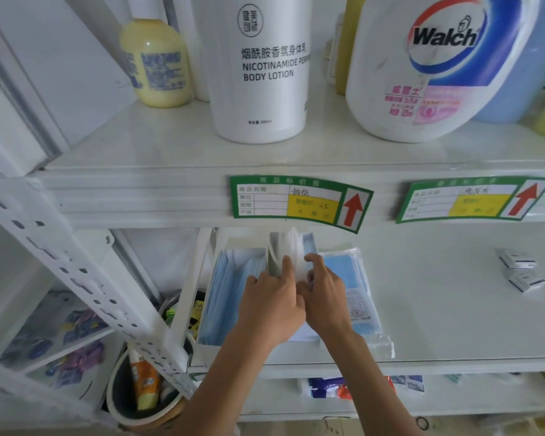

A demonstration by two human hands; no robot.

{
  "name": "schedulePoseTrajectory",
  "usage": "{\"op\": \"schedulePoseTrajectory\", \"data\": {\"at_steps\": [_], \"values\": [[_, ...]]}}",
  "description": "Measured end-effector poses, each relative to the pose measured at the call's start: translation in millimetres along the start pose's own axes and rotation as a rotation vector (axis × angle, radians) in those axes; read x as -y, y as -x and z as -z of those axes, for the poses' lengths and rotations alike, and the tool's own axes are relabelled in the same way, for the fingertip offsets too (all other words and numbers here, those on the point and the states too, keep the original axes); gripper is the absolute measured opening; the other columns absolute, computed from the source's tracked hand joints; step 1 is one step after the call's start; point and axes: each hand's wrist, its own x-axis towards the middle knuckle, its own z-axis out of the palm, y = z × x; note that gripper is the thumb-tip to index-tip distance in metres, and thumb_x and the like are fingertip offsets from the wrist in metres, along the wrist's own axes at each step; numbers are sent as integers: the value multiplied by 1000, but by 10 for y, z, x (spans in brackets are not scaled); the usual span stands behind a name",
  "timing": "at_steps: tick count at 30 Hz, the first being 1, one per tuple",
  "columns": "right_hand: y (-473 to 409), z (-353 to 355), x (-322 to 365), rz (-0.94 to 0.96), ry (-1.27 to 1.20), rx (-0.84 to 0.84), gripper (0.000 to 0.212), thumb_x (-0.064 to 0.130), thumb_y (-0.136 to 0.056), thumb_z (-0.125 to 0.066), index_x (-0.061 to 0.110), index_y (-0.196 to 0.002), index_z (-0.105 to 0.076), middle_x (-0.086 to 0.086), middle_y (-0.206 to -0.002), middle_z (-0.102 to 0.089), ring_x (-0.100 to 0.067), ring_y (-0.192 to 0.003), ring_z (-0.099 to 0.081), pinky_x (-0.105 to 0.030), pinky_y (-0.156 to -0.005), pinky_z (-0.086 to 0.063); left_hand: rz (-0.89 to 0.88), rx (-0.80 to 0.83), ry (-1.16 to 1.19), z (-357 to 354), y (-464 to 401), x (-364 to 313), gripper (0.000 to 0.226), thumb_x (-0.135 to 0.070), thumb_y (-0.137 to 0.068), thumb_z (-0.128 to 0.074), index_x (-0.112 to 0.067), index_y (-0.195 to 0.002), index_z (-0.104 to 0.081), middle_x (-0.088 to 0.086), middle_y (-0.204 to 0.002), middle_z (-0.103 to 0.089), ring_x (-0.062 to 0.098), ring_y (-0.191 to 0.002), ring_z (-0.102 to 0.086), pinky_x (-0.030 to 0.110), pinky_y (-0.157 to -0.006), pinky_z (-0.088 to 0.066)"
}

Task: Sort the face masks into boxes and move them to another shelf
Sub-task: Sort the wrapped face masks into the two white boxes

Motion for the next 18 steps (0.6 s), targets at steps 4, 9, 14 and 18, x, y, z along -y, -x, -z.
{"op": "schedulePoseTrajectory", "data": {"at_steps": [4, 9, 14, 18], "values": [[-2, -31, -12, 72, 36, 17, 37, 19, -101, -47, 22, -137, -47, 1, -93, -66, -23, -88, -62, -44, -89, -48, -9, -1, -35, -45, -56, 75, 74, -34, -98, -37, -17, -161, -2, 20, -141, -55, 35, -118, -55, 50, -104, -38], [21, -23, -74, 134, 47, 21, 36, 17, -105, -38, 20, -138, -54, -7, -104, -71, -27, -98, -62, -47, -91, -48, -152, -270, 94, -231, -2, 109, 70, -28, -103, -42, -24, -162, -3, 12, -168, -20, 27, -150, -28, 44, -119, -30], [-4, -48, -144, 101, 61, 88, 44, 18, -100, -46, 25, -143, -49, -1, -108, -70, -20, -101, -57, -43, -92, -50, -227, -199, 64, -376, 74, 244, 27, -24, -101, -47, -20, -127, -55, -1, -121, -62, 18, -114, -59, 37, -111, -41], [20, -81, -134, 111, 145, 123, 48, 28, -100, -42, 30, -148, -40, 3, -105, -71, -21, -104, -51, -42, -88, -43, -228, -265, 106, -382, 113, 260, 59, -22, -99, -54, -15, -153, -34, 7, -155, -44, 24, -145, -39, 39, -122, -25]]}}
